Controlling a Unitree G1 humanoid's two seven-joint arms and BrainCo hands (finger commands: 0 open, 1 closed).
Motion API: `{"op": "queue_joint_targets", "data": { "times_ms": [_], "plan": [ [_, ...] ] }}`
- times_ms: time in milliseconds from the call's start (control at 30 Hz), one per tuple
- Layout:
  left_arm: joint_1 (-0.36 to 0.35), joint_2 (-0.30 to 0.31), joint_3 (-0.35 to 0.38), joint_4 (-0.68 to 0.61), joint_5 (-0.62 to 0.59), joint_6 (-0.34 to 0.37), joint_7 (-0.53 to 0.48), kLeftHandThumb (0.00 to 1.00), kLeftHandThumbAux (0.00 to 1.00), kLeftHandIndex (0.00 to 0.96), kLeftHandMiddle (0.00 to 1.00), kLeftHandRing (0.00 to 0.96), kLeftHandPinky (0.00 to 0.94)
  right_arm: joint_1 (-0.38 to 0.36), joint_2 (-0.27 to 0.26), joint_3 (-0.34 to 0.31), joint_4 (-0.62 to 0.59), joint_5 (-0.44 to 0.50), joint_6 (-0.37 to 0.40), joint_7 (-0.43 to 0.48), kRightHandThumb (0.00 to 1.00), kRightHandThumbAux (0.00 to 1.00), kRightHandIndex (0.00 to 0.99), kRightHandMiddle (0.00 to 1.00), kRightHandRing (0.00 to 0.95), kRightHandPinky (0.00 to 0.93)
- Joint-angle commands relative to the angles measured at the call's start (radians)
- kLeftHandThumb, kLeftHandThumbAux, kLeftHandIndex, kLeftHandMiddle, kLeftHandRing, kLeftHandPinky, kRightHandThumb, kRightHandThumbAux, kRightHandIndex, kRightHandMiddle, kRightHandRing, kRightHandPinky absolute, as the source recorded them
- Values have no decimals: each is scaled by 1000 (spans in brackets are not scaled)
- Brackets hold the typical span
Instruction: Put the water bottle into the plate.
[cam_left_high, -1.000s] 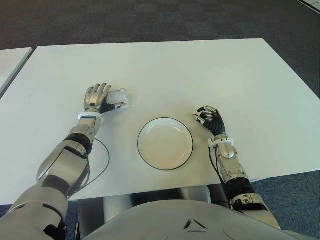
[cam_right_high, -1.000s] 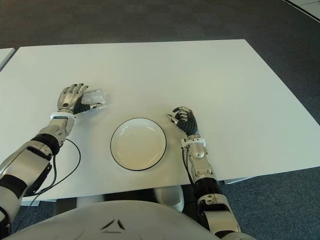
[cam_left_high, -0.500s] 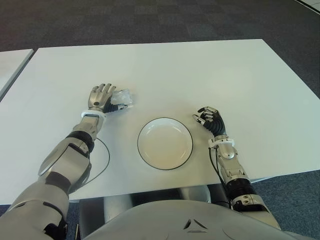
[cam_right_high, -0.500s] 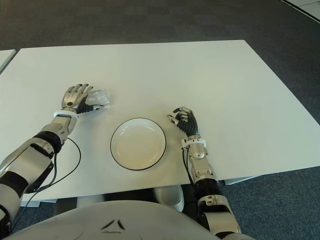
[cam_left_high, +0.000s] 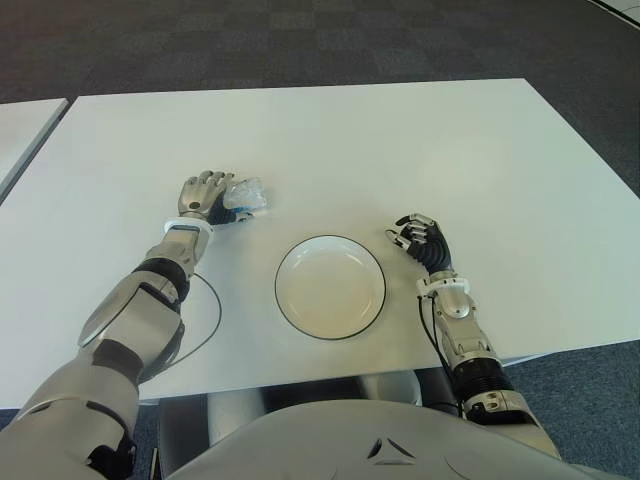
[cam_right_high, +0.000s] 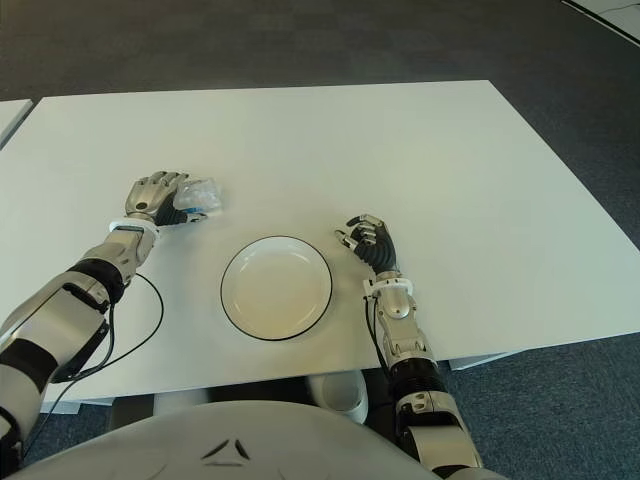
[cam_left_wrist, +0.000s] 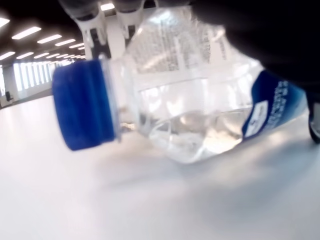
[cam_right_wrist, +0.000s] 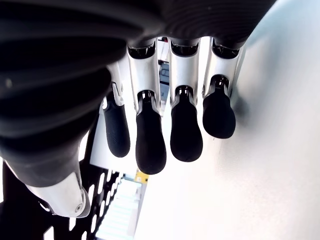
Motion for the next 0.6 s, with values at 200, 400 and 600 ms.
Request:
{"op": "queue_joint_targets", "data": {
  "times_ms": [200, 400, 600],
  "plan": [
    [82, -52, -2, 33, -15, 24, -90, 724, 578, 394, 448, 453, 493, 24, -5, -5, 14, 2, 49, 8, 710, 728, 435, 676, 680, 688],
    [94, -56, 12, 34, -36, 11, -68, 831, 657, 391, 532, 654, 679, 25, -5, -9, 17, 10, 44, 9, 710, 728, 435, 680, 687, 706],
    [102, -56, 22, 33, -56, -9, -52, 848, 664, 398, 547, 760, 801, 27, -1, -11, 12, 6, 41, 0, 710, 728, 435, 683, 692, 708]
  ]
}}
